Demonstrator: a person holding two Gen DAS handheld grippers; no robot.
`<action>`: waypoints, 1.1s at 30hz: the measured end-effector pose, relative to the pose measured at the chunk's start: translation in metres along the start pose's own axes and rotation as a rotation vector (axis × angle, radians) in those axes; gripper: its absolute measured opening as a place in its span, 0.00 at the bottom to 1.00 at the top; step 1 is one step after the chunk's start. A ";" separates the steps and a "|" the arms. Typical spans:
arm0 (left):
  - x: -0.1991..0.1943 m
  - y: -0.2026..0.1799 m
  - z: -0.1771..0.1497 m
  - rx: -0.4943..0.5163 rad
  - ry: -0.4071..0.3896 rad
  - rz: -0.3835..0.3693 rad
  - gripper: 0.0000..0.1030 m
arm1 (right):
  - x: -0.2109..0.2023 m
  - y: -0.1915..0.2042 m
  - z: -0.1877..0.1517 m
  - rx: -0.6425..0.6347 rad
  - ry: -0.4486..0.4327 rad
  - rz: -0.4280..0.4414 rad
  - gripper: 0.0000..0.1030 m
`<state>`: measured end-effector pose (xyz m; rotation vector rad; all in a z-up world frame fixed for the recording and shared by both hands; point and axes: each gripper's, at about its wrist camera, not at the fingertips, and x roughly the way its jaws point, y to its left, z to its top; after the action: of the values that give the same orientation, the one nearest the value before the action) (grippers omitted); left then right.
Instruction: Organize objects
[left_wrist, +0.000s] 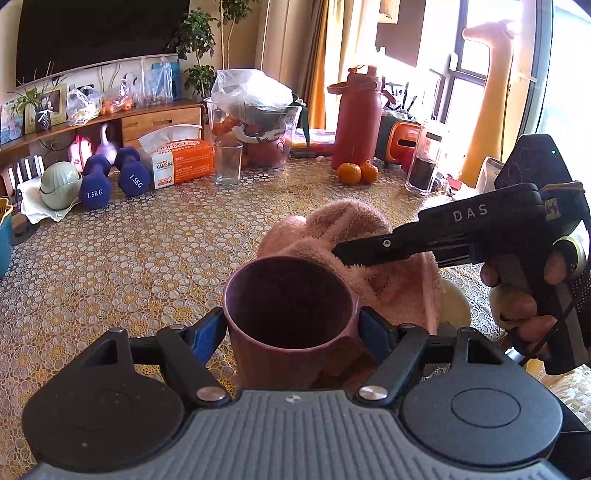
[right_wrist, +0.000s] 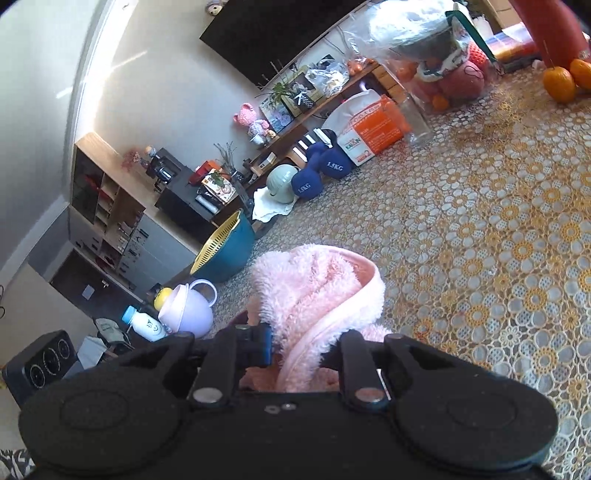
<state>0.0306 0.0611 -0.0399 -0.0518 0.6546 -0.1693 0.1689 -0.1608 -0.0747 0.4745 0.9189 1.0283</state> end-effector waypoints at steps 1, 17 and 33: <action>0.000 0.001 0.000 -0.001 0.000 -0.001 0.76 | 0.002 -0.001 -0.002 -0.001 0.010 -0.002 0.15; -0.001 0.005 0.000 -0.029 -0.002 -0.003 0.76 | 0.021 0.037 -0.032 -0.630 0.151 -0.559 0.16; -0.008 0.004 0.002 -0.047 -0.014 0.019 0.78 | -0.019 0.025 -0.023 -0.488 0.039 -0.561 0.43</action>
<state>0.0263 0.0660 -0.0334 -0.0923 0.6448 -0.1350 0.1326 -0.1679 -0.0615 -0.2090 0.7389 0.7064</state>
